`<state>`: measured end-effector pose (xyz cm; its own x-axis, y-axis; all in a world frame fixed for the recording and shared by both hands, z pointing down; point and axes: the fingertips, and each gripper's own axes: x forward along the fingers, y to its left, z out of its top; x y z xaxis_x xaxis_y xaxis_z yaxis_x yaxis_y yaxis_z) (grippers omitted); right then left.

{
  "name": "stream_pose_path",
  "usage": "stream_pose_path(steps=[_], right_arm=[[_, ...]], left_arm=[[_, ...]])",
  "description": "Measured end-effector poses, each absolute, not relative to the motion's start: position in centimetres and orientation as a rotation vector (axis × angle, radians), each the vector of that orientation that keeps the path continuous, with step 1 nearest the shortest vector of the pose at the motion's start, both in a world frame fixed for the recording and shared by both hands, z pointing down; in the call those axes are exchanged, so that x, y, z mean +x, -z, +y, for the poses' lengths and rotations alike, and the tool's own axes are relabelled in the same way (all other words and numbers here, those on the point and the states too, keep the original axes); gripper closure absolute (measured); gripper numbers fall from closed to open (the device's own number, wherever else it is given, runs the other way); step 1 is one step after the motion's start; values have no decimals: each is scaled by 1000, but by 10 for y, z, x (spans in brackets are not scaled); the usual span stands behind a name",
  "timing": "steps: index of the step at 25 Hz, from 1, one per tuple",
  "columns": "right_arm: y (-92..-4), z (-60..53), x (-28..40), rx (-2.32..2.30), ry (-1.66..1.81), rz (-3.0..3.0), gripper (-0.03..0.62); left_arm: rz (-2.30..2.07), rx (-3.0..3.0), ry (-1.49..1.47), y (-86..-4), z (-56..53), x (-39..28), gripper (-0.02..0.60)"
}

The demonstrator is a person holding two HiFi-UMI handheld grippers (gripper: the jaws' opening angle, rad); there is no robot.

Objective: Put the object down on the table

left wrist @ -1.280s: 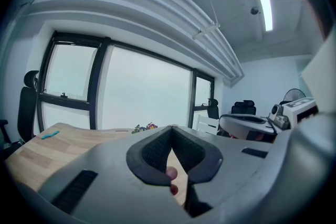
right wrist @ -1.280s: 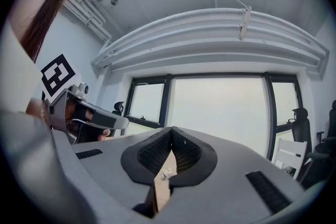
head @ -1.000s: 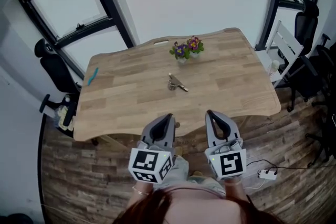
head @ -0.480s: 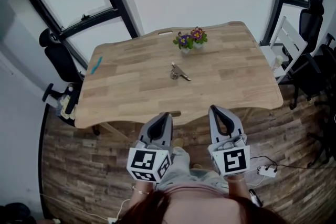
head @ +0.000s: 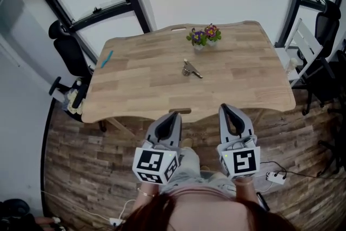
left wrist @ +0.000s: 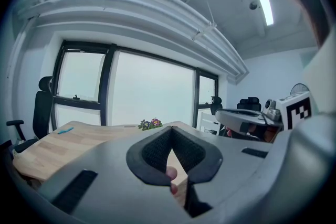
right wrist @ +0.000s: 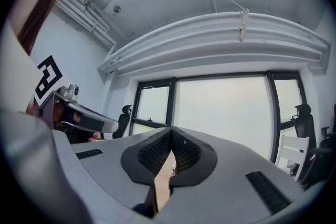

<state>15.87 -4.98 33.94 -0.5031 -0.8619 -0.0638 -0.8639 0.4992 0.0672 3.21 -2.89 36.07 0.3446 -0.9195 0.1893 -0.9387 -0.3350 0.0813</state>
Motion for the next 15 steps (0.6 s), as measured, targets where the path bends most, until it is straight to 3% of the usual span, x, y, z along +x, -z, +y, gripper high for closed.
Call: stream_pose_path(steps=[15], right_arm=[[-334, -58, 165, -1557, -157, 2667, 594]], left_arm=[[-1639, 2481, -177, -355, -41, 39, 580]])
